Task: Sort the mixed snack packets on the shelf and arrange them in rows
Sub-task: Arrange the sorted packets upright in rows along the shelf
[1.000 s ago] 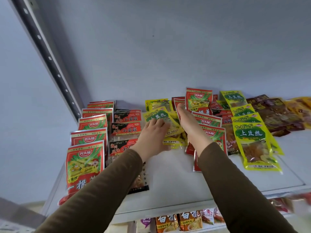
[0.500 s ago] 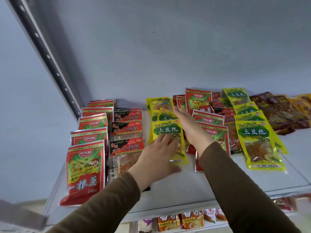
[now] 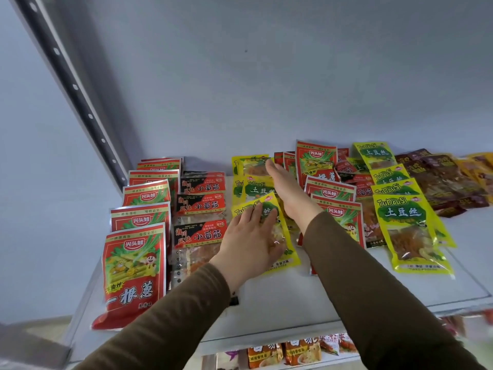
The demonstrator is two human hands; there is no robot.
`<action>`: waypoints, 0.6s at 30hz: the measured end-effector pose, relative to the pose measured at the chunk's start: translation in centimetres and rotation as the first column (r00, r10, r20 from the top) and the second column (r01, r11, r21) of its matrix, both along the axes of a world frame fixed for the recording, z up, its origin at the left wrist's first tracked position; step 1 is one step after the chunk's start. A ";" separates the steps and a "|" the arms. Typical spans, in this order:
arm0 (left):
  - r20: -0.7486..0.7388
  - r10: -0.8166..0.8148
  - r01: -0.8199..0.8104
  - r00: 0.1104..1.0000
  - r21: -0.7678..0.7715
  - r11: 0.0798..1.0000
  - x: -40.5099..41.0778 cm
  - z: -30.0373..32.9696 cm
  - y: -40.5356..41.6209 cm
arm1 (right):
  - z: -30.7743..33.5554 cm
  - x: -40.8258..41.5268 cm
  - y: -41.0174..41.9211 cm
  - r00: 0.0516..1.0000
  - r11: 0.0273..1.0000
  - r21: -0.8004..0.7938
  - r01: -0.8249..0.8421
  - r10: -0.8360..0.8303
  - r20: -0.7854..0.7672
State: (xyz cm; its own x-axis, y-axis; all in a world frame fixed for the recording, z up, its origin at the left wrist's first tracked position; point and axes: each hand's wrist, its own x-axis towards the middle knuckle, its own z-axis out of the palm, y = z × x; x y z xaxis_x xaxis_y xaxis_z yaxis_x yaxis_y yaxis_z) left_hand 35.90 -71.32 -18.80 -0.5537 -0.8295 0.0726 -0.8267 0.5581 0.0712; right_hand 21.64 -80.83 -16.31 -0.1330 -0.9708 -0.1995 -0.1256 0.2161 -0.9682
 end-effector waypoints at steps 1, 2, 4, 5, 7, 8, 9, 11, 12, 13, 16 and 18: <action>-0.002 -0.008 0.008 1.000 -0.008 1.000 0.0 0.0 0.0 | 0.2 -0.1 -0.5 1.000 1.000 0.014 0.013 -0.013 -0.007; -0.004 -0.012 0.012 1.000 -0.011 1.000 0.0 0.1 -0.1 | 0.3 -0.1 -0.9 0.999 0.999 0.025 0.026 -0.026 -0.022; -0.015 -0.005 0.005 1.000 0.010 1.000 -0.2 0.1 0.1 | 0.6 -0.1 -1.8 0.992 0.999 0.012 0.052 -0.050 -0.119; -0.023 0.004 -0.003 1.000 0.029 1.000 -0.2 0.1 0.1 | 0.8 -0.1 -2.2 0.985 0.998 0.002 0.057 -0.056 -0.162; -0.030 0.014 -0.012 0.999 0.061 0.998 -0.3 0.0 0.2 | 0.9 0.1 -2.8 0.982 0.999 0.019 0.039 -0.035 -0.188; -0.033 0.014 -0.011 0.999 0.067 0.998 -0.3 0.0 0.2 | 1.0 0.1 -3.0 0.981 0.999 0.032 0.020 -0.013 -0.194; -0.038 0.010 -0.008 0.999 0.069 0.998 -0.3 0.0 0.2 | 1.0 0.2 -3.2 0.979 0.999 0.041 0.003 0.005 -0.202; -0.054 0.005 -0.001 0.999 0.065 0.998 -0.2 0.0 0.1 | 1.0 0.1 -3.6 0.978 0.998 0.059 -0.003 0.015 -0.208; -0.057 0.004 0.000 0.998 0.062 0.998 -0.1 0.1 0.0 | 1.0 0.0 -3.7 0.978 0.997 0.073 0.005 0.011 -0.206; -0.054 0.004 -0.001 0.999 0.063 0.998 0.0 0.1 -0.1 | 1.0 0.0 -3.9 0.979 0.996 0.090 0.014 0.005 -0.202; -0.037 0.022 -0.017 0.999 0.119 0.993 0.1 0.2 -0.4 | 0.9 0.0 -4.2 0.986 0.990 0.140 0.002 0.021 -0.166; -0.040 0.041 -0.034 0.998 0.167 0.985 0.0 0.2 -0.5 | 0.8 0.0 -4.4 0.987 0.986 0.165 -0.012 0.038 -0.154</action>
